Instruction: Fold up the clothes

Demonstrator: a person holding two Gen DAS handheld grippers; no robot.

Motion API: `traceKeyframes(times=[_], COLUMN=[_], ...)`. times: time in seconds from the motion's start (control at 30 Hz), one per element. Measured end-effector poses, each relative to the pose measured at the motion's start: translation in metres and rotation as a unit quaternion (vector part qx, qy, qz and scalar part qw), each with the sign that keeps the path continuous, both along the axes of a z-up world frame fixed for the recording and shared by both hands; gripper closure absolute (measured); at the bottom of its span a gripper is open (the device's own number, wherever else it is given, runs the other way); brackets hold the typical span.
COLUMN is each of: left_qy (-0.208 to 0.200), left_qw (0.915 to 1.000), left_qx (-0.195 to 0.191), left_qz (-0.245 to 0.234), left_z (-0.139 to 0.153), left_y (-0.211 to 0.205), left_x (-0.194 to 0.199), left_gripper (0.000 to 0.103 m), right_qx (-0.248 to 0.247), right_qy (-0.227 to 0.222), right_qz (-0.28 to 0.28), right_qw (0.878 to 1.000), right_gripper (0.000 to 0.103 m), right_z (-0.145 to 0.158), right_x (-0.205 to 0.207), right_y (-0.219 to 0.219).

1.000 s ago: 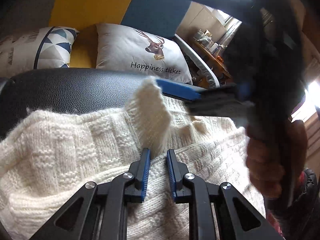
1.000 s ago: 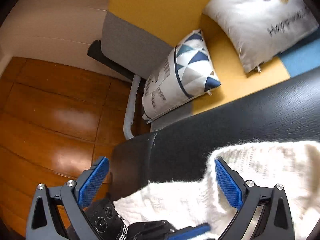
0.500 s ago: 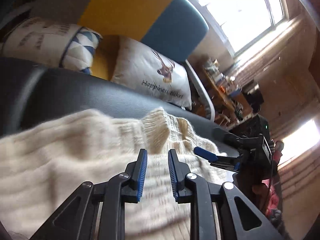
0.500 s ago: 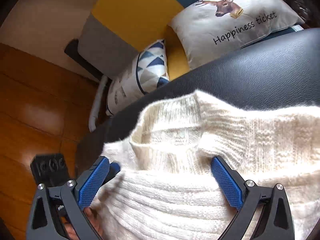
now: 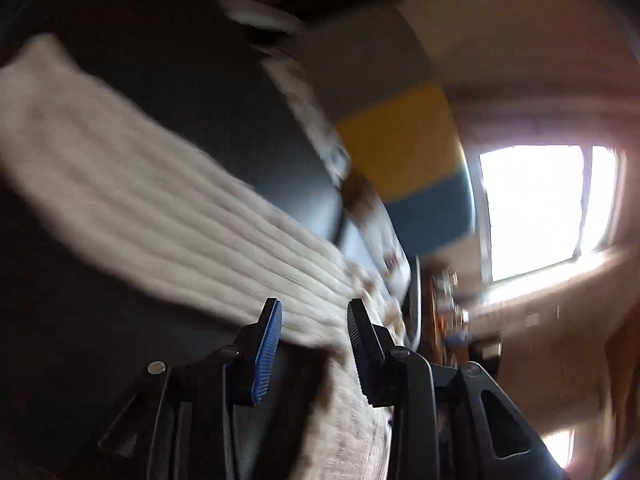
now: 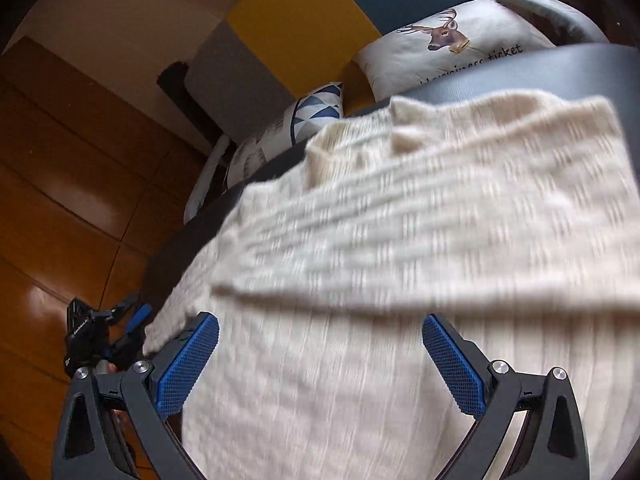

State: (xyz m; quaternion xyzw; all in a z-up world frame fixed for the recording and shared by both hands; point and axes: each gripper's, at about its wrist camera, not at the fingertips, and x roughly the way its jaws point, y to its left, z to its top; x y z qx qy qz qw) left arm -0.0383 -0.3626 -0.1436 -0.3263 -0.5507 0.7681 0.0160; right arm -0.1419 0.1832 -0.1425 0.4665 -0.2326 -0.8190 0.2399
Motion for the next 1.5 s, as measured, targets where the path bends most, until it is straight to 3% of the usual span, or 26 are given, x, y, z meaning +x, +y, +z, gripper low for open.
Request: traceKeyframes(times=[0.13, 0.27, 0.47, 0.7, 0.8, 0.83, 0.97, 1.17, 1.33, 1.5], left_qy=[-0.020, -0.036, -0.062, -0.067, -0.085, -0.093, -0.096, -0.061, -0.013, 0.024], left_qw=[0.9903, 0.9750, 0.9667, 0.9658, 0.9590, 0.9562, 0.9523, 0.9746, 0.9929, 0.9995], left_qx=[0.043, 0.062, 0.098, 0.079, 0.089, 0.094, 0.101, 0.057, 0.009, -0.011], left_qz=[0.131, 0.210, 0.228, 0.238, 0.255, 0.261, 0.272, 0.208, 0.117, 0.017], left_z=[-0.018, -0.034, -0.063, -0.061, -0.065, -0.067, -0.070, -0.030, 0.022, 0.059], left_y=[-0.070, -0.108, -0.118, -0.124, -0.127, -0.128, -0.131, -0.108, -0.055, 0.024], left_x=[0.065, 0.093, 0.078, 0.034, 0.022, 0.019, 0.007, -0.030, -0.085, -0.147], left_gripper=[0.069, 0.066, 0.061, 0.061, 0.077, 0.095, 0.099, 0.099, 0.099, 0.099], right_qx=[0.029, 0.048, 0.056, 0.070, 0.097, 0.104, 0.113, 0.105, 0.101, 0.097], right_qy=[0.004, 0.011, 0.017, 0.022, 0.032, 0.036, 0.047, 0.054, 0.051, 0.048], right_qz=[-0.003, -0.004, -0.007, -0.009, 0.000, 0.002, 0.003, 0.002, -0.003, 0.000], right_qw=[1.000, 0.999, 0.998, 0.997, 0.995, 0.994, 0.993, 0.993, 0.994, 0.994], right_gripper=[0.000, 0.000, 0.000, 0.000, 0.000, 0.000, 0.000, 0.000, 0.000, 0.000], right_z=[-0.016, -0.019, -0.022, -0.023, -0.023, -0.023, -0.025, -0.025, -0.023, -0.024], right_x=[0.018, 0.024, 0.027, 0.028, 0.031, 0.031, 0.034, 0.037, 0.036, 0.035], right_y=[-0.012, -0.017, -0.017, -0.022, -0.029, -0.031, -0.033, -0.030, -0.030, -0.029])
